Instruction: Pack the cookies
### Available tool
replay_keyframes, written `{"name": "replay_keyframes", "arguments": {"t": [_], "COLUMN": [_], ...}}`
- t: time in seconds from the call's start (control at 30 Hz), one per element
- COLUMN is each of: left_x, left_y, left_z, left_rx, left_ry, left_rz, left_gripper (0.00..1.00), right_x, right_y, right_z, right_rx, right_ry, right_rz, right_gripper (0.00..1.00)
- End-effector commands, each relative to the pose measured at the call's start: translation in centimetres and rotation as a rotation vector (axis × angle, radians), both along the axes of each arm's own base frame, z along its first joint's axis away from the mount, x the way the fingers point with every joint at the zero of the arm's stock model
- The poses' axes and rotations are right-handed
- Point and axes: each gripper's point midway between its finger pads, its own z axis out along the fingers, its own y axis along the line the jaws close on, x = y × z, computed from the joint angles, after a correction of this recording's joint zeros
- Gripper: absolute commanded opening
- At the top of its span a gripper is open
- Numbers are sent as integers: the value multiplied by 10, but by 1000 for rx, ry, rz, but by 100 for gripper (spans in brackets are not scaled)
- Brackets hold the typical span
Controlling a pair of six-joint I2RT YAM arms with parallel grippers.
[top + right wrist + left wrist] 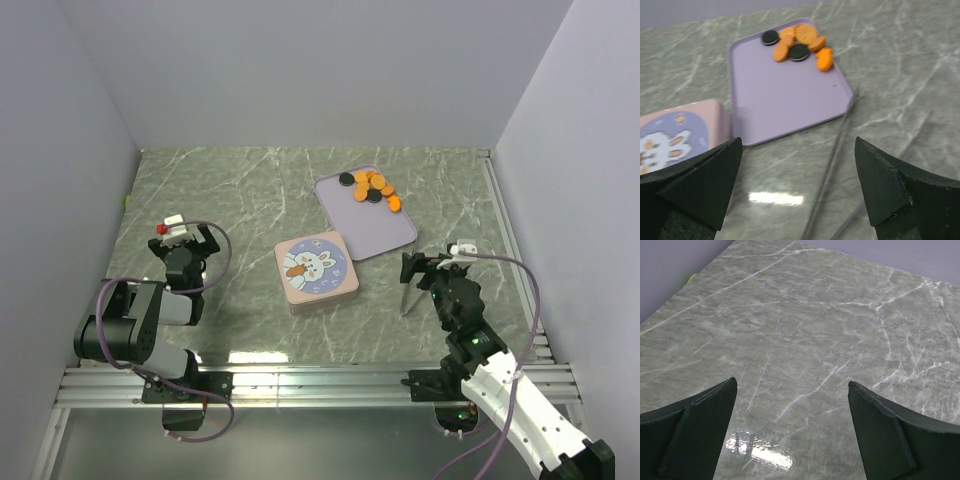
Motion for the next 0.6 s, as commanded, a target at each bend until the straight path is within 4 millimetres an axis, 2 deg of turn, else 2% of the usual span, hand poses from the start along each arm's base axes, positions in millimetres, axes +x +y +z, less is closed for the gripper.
{"name": "replay_keyframes", "arguments": {"t": [0.0,0.17,0.23,0.33,0.4,0.47,0.5,0.57], "left_x": [9,10,9,9,9,10,9,9], "left_y": [-3,-3,-3,-3,-4,-3,-3,-3], "left_z": [26,26,26,27,26,27,27,27], "left_rx": [-16,-14,-14,-16,-16,-14,-14,-14], "left_ry": [-93,-94,-93,-95,-95,-95,-94,-94], "left_rz": [-19,-19,-17,-19,-19,-19,-19,-19], "left_gripper": [99,100,99,99,99,99,99,99], "right_x": [10,14,17,29,37,42,46,54], "right_y": [-36,-57,-72,-77,-78,-87,-90,-91], "right_z": [9,-27,-26,-30,-22,-22,-15,-18], "right_rx": [-93,-101,-106,-113,-129,-147,-136,-147], "right_ry": [-137,-109,-99,-39,-85,-100,-122,-106], "right_rz": [-168,-234,-303,-324,-325,-356,-373,-366], "right_gripper": [100,100,100,100,100,100,100,100]}}
